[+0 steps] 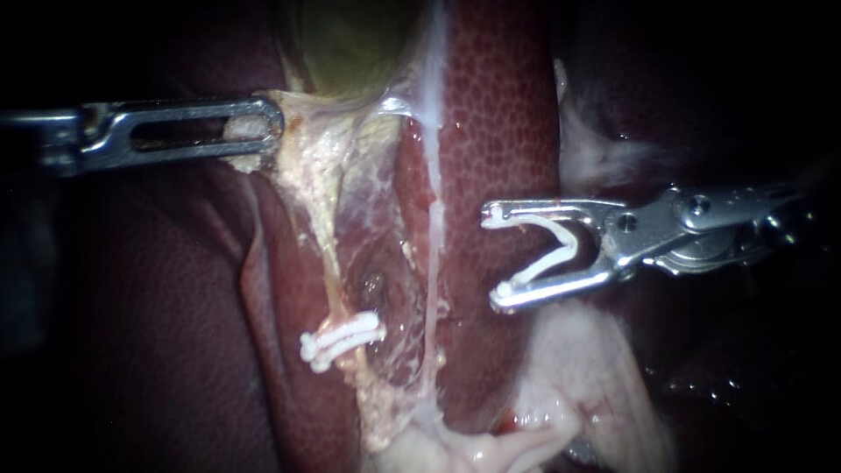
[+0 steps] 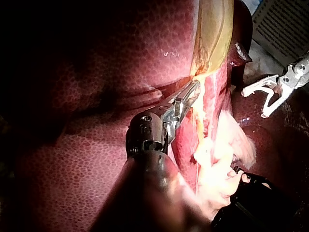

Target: Clipping third clip left tube

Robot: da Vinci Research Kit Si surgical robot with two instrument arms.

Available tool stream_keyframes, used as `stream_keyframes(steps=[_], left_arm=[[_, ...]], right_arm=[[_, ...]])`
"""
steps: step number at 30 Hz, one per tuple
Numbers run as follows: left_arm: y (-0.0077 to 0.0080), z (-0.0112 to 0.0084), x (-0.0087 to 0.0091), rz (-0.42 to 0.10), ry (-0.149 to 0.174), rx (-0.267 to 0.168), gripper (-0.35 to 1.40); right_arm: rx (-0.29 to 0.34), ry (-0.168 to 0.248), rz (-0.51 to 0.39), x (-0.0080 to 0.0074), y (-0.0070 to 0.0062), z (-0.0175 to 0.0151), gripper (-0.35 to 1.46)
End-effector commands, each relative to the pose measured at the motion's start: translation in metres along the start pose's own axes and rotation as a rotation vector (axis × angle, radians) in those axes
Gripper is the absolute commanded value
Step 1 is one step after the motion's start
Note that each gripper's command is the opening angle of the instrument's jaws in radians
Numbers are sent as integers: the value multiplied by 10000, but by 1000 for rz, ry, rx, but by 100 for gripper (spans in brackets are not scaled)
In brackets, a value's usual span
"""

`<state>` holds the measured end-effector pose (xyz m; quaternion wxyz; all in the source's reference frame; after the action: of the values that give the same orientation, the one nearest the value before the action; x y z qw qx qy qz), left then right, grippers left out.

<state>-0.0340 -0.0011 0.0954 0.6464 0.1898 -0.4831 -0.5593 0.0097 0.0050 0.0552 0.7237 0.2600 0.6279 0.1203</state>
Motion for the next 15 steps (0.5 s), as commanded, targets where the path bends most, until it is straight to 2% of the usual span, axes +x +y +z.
stream_keyframes(steps=[1, 7, 15], left_arm=[[0, -1, 0, 0, 0, 1, -21], [-2, -3, 1, 0, 0, 0, -21], [-4, -3, 2, 1, -1, -1, -21]], right_arm=[[-2, 2, 0, 0, 1, 3, 60], [1, 19, -6, -7, 5, 35, 60], [11, 21, 6, -40, 16, 96, 60]])
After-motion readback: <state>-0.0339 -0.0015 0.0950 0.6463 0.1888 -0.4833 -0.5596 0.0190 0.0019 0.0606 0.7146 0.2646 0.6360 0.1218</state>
